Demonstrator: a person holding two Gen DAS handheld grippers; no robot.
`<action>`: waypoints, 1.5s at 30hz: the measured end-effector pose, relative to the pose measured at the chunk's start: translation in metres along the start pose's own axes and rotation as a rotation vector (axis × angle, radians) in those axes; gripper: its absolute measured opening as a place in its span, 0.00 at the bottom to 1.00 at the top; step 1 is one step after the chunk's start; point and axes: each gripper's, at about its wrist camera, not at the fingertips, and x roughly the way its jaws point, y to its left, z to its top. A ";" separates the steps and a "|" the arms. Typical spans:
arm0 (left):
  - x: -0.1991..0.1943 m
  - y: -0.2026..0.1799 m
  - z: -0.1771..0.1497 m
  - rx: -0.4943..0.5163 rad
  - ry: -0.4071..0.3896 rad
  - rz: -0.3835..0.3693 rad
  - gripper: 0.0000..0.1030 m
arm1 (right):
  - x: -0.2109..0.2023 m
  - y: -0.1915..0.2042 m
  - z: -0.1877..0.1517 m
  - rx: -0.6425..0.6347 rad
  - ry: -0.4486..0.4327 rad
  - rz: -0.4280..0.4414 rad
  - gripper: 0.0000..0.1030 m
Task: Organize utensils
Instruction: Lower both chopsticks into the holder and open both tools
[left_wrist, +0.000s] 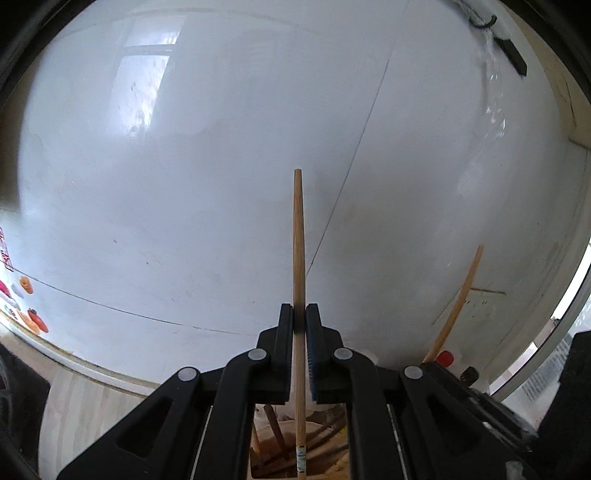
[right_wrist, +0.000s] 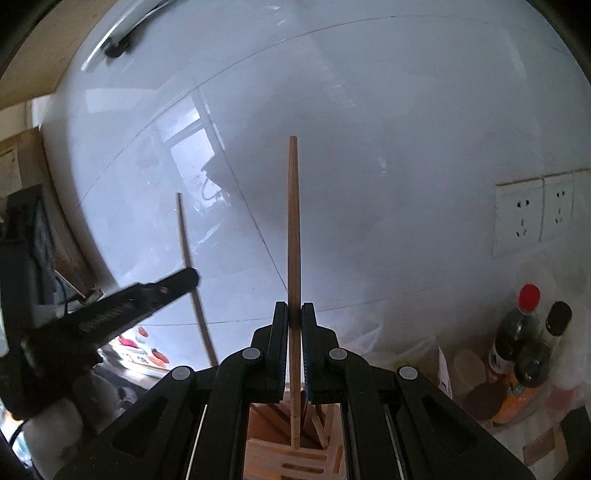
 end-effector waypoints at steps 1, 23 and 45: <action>0.002 -0.001 -0.003 0.007 0.000 -0.003 0.04 | 0.003 0.003 -0.002 -0.013 -0.005 -0.003 0.07; 0.005 0.001 -0.043 0.075 0.089 0.008 0.04 | 0.007 0.014 -0.030 -0.163 -0.137 -0.062 0.07; -0.015 0.010 -0.039 0.039 0.199 0.066 0.10 | -0.001 0.001 -0.053 -0.159 -0.172 -0.022 0.07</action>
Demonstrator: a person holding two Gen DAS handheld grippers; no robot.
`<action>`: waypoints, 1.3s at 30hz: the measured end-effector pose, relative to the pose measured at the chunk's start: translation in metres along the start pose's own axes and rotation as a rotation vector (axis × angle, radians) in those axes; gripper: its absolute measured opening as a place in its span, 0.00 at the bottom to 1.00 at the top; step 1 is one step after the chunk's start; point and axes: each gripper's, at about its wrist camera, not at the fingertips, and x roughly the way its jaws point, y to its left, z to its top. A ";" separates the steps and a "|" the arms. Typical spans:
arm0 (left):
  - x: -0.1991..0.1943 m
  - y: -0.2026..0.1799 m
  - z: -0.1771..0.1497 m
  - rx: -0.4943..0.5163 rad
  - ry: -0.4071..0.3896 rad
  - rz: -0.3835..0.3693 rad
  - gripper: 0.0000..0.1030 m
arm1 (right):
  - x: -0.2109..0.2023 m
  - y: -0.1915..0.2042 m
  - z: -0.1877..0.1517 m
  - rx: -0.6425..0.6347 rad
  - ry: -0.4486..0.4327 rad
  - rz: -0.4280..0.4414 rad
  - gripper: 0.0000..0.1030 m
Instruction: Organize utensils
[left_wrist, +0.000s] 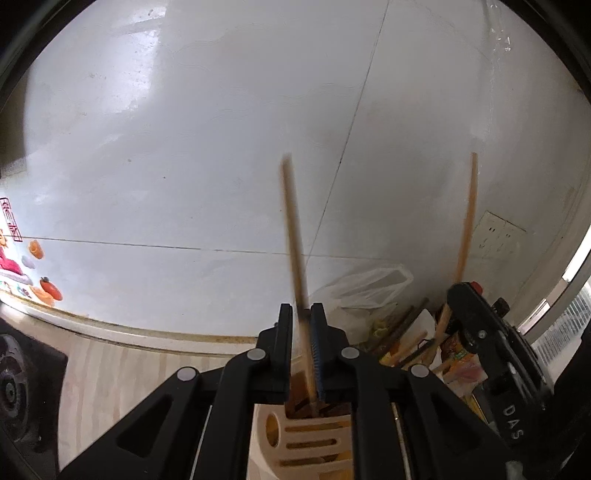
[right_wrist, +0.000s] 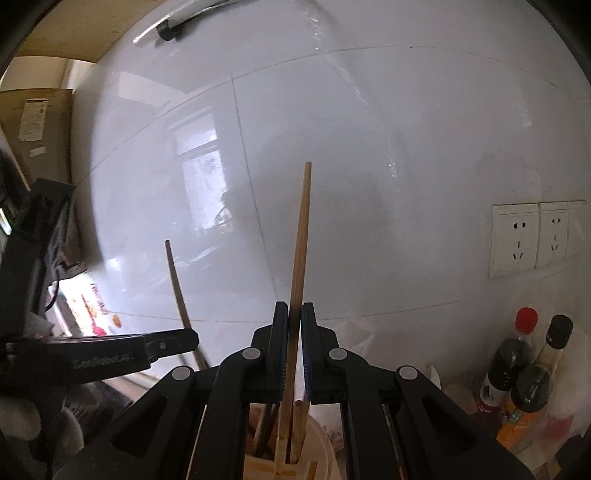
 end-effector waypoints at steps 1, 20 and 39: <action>0.000 0.000 0.002 -0.008 0.002 -0.002 0.12 | -0.002 0.000 0.001 -0.003 0.010 0.009 0.07; -0.036 0.011 -0.033 -0.109 0.000 0.258 0.99 | -0.033 -0.057 -0.001 0.296 0.264 0.130 0.07; -0.008 0.021 -0.089 -0.143 0.179 0.488 1.00 | -0.002 -0.163 -0.073 0.880 0.583 0.114 0.08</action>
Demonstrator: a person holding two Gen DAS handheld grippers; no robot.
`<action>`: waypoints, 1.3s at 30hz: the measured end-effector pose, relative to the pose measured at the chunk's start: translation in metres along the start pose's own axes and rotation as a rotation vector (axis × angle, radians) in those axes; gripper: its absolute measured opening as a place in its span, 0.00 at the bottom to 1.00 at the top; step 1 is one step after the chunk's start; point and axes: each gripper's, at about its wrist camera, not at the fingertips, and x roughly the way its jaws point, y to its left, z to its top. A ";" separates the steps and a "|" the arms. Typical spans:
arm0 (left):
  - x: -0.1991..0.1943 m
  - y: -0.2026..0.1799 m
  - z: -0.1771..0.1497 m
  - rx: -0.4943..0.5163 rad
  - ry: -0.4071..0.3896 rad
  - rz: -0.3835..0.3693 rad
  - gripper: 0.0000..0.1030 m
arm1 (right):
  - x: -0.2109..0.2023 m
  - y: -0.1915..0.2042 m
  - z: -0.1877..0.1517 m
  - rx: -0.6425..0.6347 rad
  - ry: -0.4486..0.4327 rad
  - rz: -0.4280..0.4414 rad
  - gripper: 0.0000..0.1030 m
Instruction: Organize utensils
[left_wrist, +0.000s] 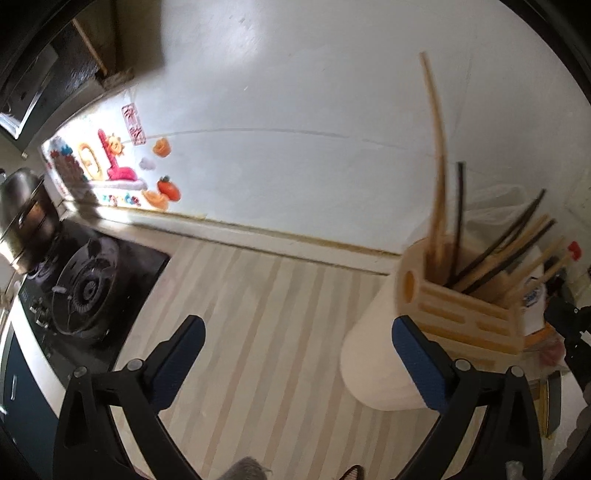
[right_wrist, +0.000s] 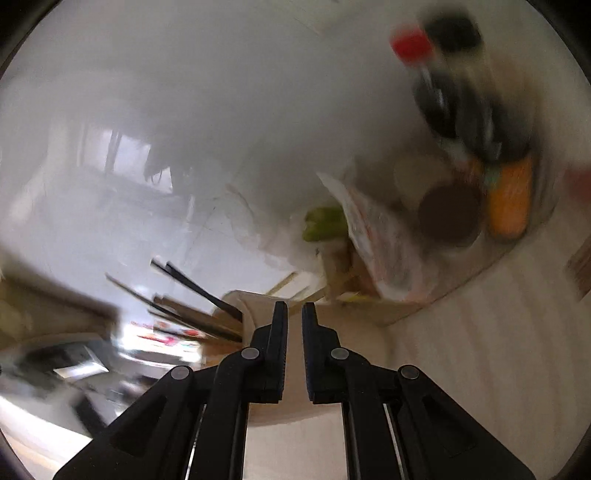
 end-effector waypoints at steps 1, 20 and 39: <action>0.004 0.003 -0.001 -0.008 0.007 0.016 1.00 | 0.006 -0.004 0.003 0.036 0.020 0.012 0.08; 0.023 0.025 -0.006 -0.056 0.068 0.040 1.00 | 0.053 -0.062 0.026 0.429 0.105 0.049 0.43; 0.032 0.024 -0.014 -0.038 0.109 0.031 1.00 | 0.049 -0.052 0.028 0.388 0.062 0.034 0.01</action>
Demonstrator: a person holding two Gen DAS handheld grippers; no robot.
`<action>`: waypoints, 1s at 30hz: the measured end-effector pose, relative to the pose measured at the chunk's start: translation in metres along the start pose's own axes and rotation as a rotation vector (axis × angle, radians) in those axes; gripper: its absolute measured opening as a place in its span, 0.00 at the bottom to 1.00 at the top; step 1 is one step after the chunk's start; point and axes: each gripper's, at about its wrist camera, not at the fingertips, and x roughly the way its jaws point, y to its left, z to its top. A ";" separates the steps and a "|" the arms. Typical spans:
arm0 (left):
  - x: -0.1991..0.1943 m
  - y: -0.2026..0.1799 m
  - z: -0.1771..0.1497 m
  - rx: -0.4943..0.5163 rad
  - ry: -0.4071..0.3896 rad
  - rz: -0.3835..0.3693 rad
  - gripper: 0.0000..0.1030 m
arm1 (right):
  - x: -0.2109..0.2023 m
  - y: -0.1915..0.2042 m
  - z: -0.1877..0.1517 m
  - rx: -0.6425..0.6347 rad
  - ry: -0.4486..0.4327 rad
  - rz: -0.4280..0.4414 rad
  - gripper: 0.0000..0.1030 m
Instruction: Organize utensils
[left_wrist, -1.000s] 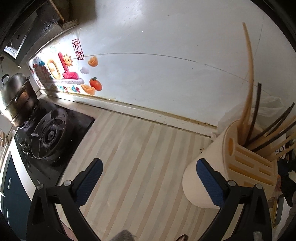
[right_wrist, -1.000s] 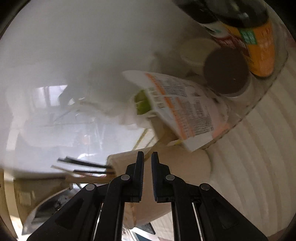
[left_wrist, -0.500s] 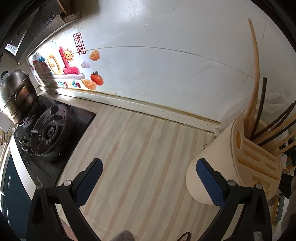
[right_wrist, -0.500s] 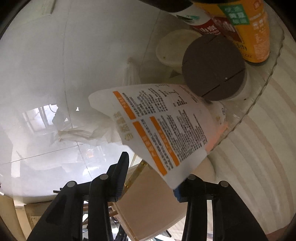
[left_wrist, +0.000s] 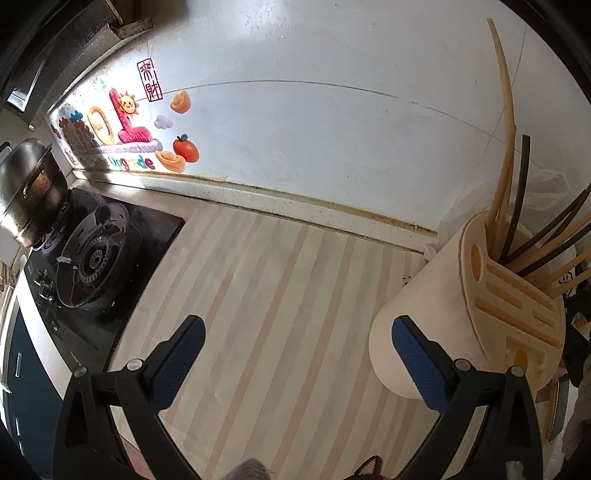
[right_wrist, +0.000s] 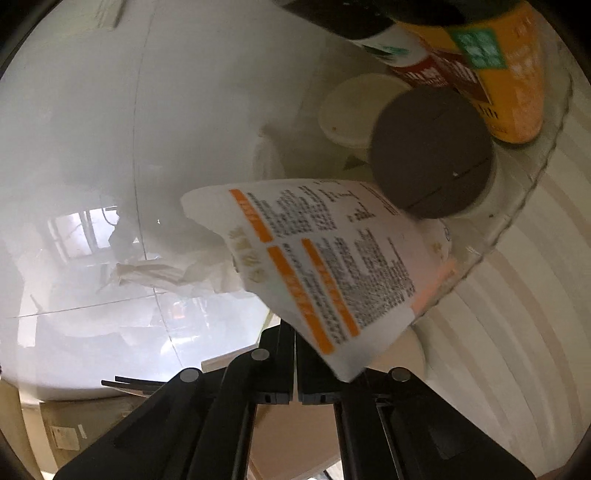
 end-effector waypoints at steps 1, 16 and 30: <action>0.001 0.000 0.000 0.003 0.004 -0.002 1.00 | 0.002 -0.001 0.002 0.008 0.010 -0.014 0.01; 0.018 0.003 0.000 0.015 0.034 0.007 1.00 | 0.026 0.008 0.018 0.006 0.001 -0.196 0.26; 0.028 0.007 -0.010 0.022 0.066 -0.001 1.00 | 0.001 0.015 -0.004 -0.088 -0.054 -0.109 0.07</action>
